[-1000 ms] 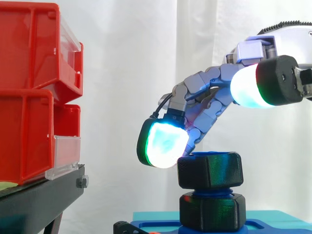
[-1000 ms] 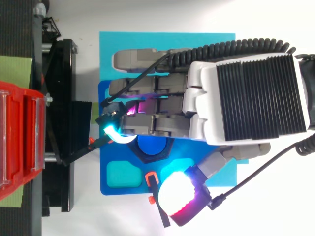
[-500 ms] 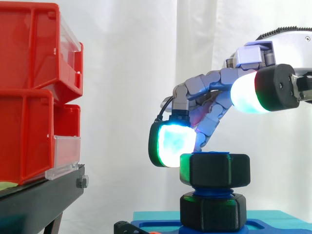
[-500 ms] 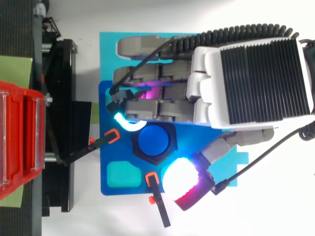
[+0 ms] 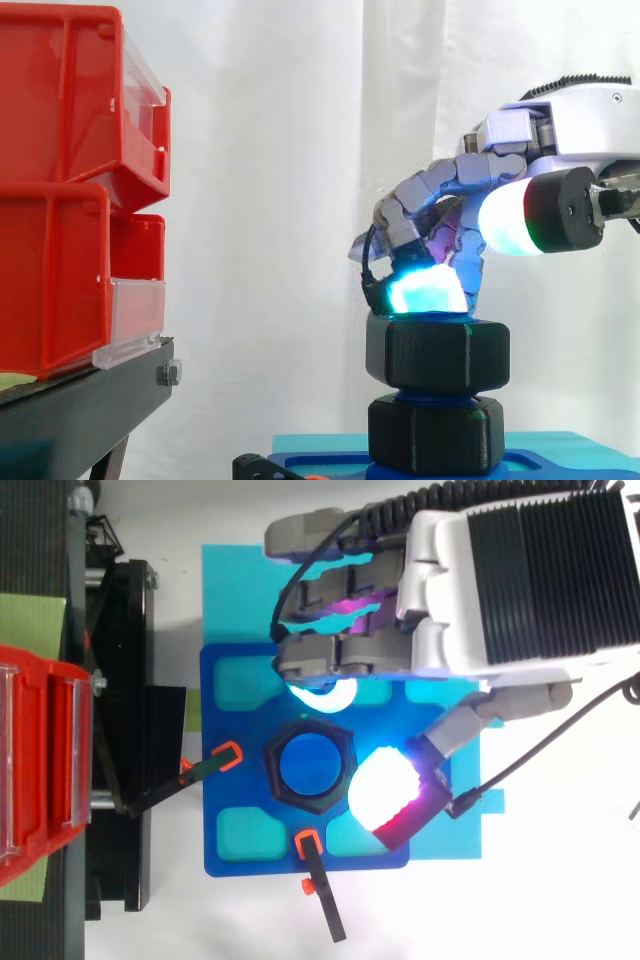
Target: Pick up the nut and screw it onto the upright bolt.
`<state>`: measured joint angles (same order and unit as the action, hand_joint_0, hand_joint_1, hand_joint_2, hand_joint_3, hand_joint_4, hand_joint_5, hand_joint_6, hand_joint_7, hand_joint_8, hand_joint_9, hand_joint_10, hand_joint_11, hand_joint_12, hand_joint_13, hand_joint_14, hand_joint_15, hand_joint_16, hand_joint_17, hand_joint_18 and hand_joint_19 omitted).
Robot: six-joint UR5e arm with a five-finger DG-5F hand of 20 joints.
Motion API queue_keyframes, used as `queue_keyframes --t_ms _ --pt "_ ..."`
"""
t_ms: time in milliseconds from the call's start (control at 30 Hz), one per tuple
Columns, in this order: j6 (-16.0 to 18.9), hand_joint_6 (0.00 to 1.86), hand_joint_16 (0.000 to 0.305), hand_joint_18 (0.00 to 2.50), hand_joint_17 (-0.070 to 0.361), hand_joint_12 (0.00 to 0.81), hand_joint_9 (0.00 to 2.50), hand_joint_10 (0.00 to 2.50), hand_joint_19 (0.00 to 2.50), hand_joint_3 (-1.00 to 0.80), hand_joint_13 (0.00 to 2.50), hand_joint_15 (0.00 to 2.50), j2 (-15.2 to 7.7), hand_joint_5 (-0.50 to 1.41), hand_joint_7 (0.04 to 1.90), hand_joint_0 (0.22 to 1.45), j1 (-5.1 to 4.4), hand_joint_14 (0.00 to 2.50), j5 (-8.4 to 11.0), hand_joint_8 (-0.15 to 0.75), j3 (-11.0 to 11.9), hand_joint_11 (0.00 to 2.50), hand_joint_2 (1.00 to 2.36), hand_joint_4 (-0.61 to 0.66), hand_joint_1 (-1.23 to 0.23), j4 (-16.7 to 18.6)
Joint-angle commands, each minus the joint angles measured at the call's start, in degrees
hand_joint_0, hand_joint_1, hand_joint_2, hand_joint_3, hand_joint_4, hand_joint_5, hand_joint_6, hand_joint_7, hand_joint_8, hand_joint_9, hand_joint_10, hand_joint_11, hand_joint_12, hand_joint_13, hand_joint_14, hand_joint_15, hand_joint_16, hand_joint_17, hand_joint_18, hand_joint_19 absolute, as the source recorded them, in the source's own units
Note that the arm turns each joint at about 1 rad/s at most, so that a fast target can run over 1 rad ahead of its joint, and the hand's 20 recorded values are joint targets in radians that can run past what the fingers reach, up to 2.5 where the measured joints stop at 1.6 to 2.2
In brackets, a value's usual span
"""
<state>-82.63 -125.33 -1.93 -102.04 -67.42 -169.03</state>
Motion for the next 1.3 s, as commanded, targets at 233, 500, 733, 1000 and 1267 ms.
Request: queue_keyframes --t_ms 233,500,733,1000,1267 --pt "0.0 0.50 0.010 0.37 0.022 0.163 1.32 0.00 0.00 -0.50 0.84 0.00 0.0 0.05 1.51 0.52 1.05 0.00 -1.41 0.269 0.0 0.00 1.00 0.16 -0.26 0.1" --pt "0.0 0.50 0.019 0.27 0.042 0.223 1.09 0.00 0.00 -0.50 0.72 0.00 0.0 -0.05 0.98 0.50 0.96 0.00 -1.49 0.263 2.3 0.00 1.00 0.26 -0.22 0.2" --pt "0.0 0.50 0.023 0.19 0.053 0.248 0.95 0.00 0.00 -0.50 0.63 0.00 0.0 -0.11 0.71 0.49 0.17 0.00 -1.23 0.237 2.4 0.00 1.00 0.20 -0.20 0.7" --pt "0.4 0.50 0.028 0.07 0.064 0.270 0.78 0.00 0.00 -0.50 0.51 0.00 0.0 -0.13 0.63 0.49 -1.85 0.00 0.88 0.215 2.3 0.00 1.00 0.18 -0.16 0.8" --pt "1.2 0.50 0.031 0.00 0.069 0.286 0.68 0.00 0.00 -0.50 0.43 0.00 -2.4 -0.14 0.62 0.48 -4.22 0.00 2.99 0.211 2.4 0.00 1.00 0.16 -0.13 2.3"
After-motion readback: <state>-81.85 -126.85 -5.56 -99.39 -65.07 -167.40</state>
